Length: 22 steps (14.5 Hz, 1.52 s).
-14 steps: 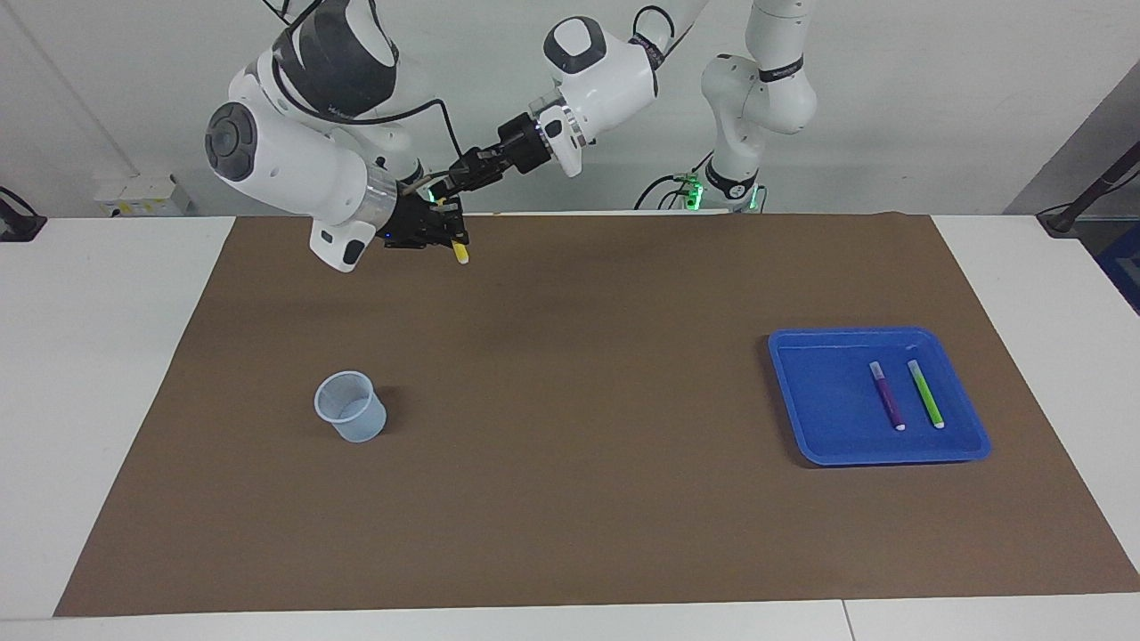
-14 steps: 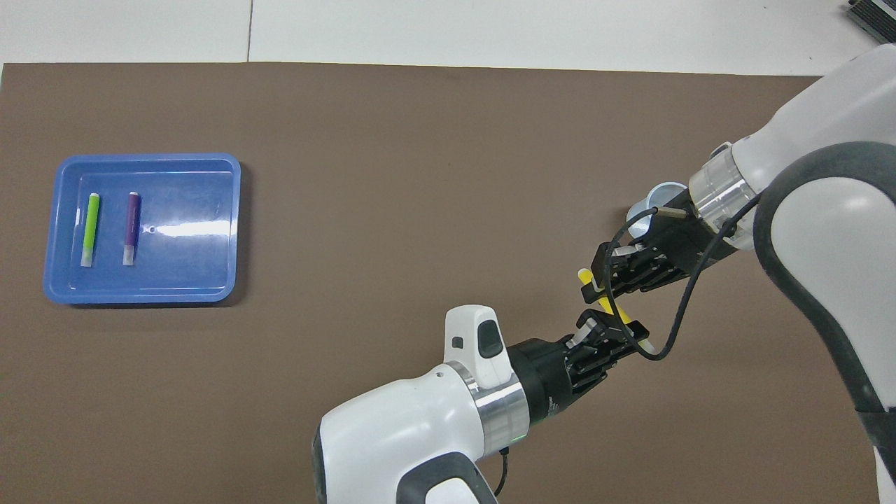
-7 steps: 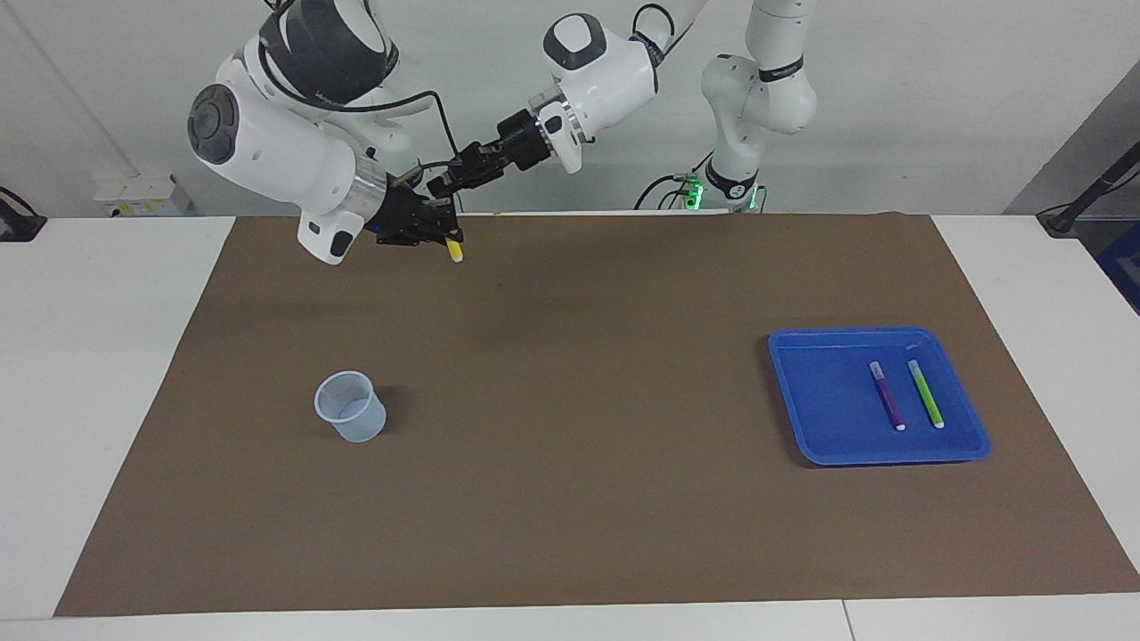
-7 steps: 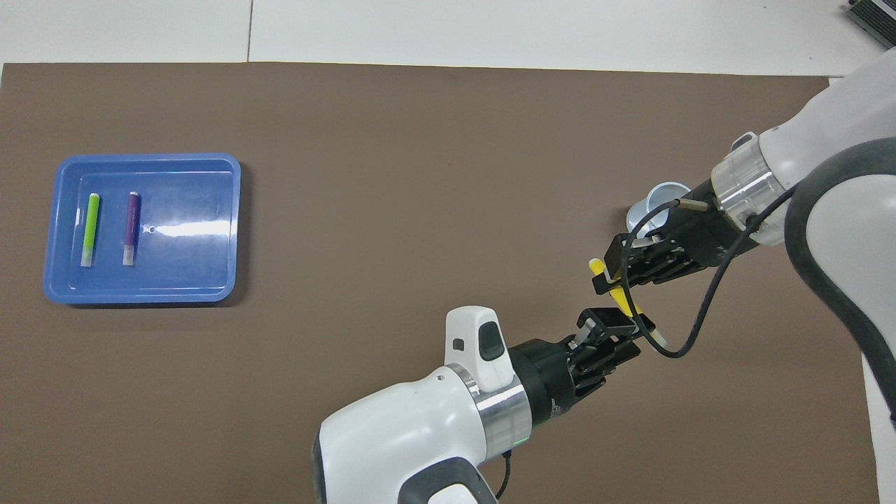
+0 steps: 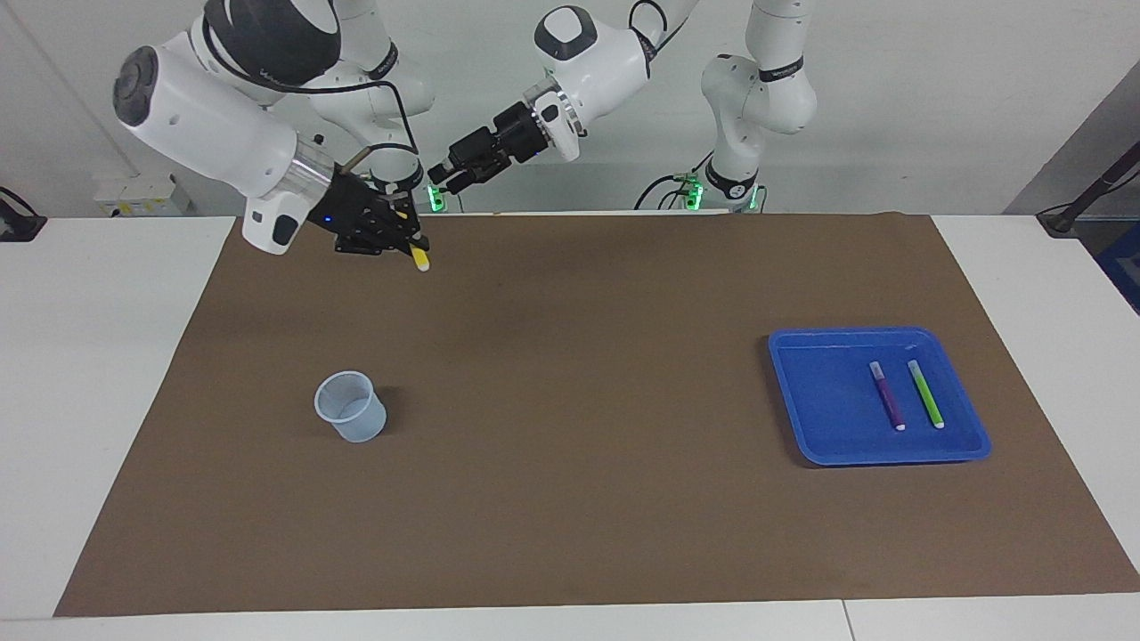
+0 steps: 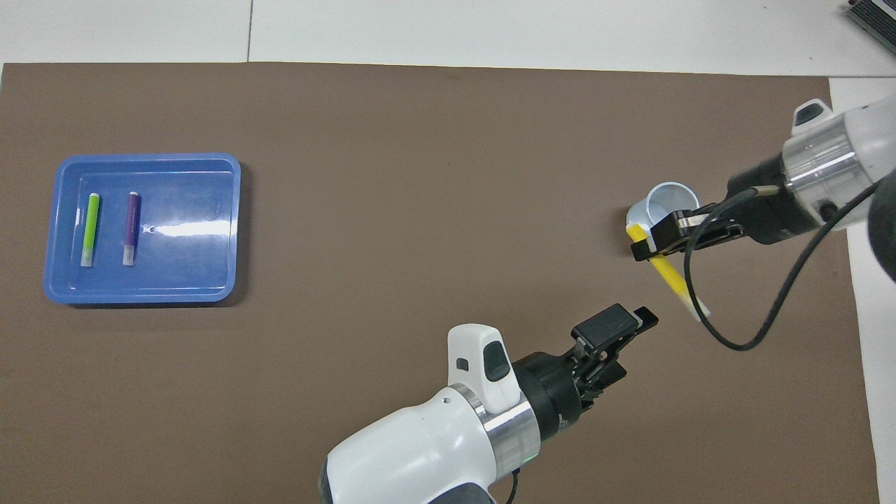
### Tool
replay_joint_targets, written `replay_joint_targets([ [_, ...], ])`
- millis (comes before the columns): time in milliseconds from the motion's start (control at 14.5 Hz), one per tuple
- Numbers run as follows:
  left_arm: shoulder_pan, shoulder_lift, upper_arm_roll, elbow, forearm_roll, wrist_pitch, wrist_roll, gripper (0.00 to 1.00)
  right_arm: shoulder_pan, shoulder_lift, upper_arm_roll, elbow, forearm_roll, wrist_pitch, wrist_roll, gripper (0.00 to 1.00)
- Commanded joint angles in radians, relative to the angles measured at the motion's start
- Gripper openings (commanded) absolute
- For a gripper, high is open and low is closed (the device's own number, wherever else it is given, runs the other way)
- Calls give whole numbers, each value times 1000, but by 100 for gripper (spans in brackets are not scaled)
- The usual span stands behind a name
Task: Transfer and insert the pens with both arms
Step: 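Carry the pen to the cup with the right gripper while the left withdraws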
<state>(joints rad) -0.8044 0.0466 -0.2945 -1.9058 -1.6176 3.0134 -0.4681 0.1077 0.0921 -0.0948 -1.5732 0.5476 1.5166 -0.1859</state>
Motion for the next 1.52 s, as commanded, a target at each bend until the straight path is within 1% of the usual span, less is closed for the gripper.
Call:
replay_joint_targets([
  [0,-9,-8,3,2,-25,76,11,100,-60,-26,7,-37,2,112,-180,0],
  [138,-7,-7,3,-10,-27,175,5,100,-71,-32,9,-71,12,203,-292,0],
  [207,-1,-8,-2,-16,-30,247,0,100,-77,-43,9,-99,20,256,-360,0],
  [276,-1,-13,1,-34,-30,304,-1,100,-83,-52,9,-135,40,316,-445,0],
  [346,2,-17,2,-50,-30,330,-1,100,-95,-60,9,-174,89,357,-549,0],
  [415,16,-27,6,-77,-31,335,-1,100,-118,-60,9,-217,163,391,-704,0],
  [484,52,-39,6,-109,-31,335,-1,100,-134,-61,7,-237,204,419,-813,0],
  [622,112,-56,8,-154,-31,335,3,100,-155,-68,9,-255,230,433,-912,0],
  [760,206,-66,9,-192,-30,331,11,100,-190,-69,9,-278,323,435,-1073,0],
  [829,253,-76,9,-212,-30,320,26,100,-221,-66,9,-304,380,435,-1186,0],
  [968,353,-88,9,-239,-30,299,135,100,-259,-61,9,-373,532,432,-1387,0],
  [1106,433,-80,11,-227,-28,276,180,100,-264,-61,9,-396,615,427,-1475,0],
  [1175,479,-76,14,-217,-22,219,181,100,-264,-58,9,-407,664,427,-1513,0],
  [1244,540,-76,17,-217,-7,118,184,100,-264,-52,9,-427,737,430,-1571,0],
  [1313,586,-73,17,-225,43,54,184,100,-263,-39,9,-451,821,432,-1645,0],
  [1382,617,-73,17,-237,115,14,184,100,-263,-35,7,-471,872,432,-1700,0],
  [1451,666,-73,17,-255,175,-43,187,100,-264,-29,9,-482,893,428,-1734,0],
])
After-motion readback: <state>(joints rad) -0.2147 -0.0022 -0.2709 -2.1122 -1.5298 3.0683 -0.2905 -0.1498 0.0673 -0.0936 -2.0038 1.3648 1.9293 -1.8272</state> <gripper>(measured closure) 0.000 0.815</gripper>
